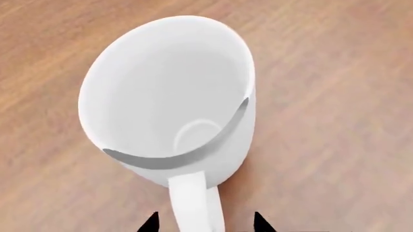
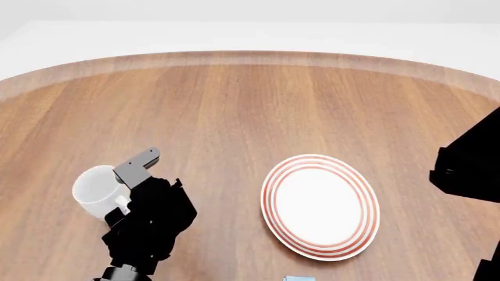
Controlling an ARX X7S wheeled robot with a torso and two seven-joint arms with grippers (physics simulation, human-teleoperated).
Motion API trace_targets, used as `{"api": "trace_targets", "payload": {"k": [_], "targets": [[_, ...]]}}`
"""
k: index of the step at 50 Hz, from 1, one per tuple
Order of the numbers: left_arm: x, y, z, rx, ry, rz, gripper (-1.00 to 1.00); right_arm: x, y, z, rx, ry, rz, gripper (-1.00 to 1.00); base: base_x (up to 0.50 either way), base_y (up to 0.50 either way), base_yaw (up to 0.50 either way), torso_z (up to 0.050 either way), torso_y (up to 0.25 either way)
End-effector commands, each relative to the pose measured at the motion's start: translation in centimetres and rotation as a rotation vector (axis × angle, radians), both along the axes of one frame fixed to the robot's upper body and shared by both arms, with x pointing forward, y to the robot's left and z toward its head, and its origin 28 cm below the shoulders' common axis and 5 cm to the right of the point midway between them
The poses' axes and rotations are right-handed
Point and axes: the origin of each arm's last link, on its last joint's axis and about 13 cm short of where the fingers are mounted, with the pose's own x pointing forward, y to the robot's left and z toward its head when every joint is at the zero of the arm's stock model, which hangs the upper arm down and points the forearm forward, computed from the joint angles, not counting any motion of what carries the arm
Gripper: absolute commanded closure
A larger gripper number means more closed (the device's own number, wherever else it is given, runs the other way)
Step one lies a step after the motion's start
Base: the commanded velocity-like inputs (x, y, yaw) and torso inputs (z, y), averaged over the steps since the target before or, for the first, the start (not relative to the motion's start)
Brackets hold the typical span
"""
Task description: Pick up the white mug and put it on the plate, and put the chocolate pudding to the right of the plate.
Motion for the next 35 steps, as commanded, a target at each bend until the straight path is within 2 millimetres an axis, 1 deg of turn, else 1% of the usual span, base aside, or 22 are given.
{"api": "trace_targets", "payload": {"k": [1,26,28,30,31,33,34,35], "targets": [[0.2,-0.3,-0.4,-0.035,-0.012,-0.011,1.0,0.0,-0.2,0.0,-0.012,-0.003,-0.021,-1.0,0.0,0.0,0.0,0.0,0.0],[0.2,0.1,-0.4,-0.005,-0.02,0.015,1.0,0.1,0.0,-0.2,-0.018,0.013,-0.016,-1.0,0.0,0.0,0.0,0.0,0.0],[0.3,0.2,0.2,0.059,-0.074,-0.018,1.0,0.1,0.0,-0.2,-0.018,0.013,-0.017,-1.0,0.0,0.0,0.0,0.0,0.0],[0.5,-0.2,1.8,0.132,-0.19,-0.133,1.0,0.1,0.0,-0.2,-0.018,0.014,-0.017,-1.0,0.0,0.0,0.0,0.0,0.0],[0.4,-0.5,3.2,0.185,-0.256,-0.212,1.0,0.1,0.0,-0.2,-0.019,0.015,-0.018,-1.0,0.0,0.0,0.0,0.0,0.0],[0.2,-0.8,4.6,0.217,-0.326,-0.282,1.0,0.1,0.0,-0.2,-0.018,0.014,-0.019,-1.0,0.0,0.0,0.0,0.0,0.0],[-0.1,-1.0,5.7,0.262,-0.382,-0.374,1.0,0.1,0.0,-0.2,-0.018,0.014,-0.02,-1.0,0.0,0.0,0.0,0.0,0.0],[-0.2,-1.1,6.2,0.264,-0.407,-0.426,1.0,0.1,0.0,-0.2,-0.018,0.014,-0.02,-1.0,0.0,0.0,0.0,0.0,0.0]]}}
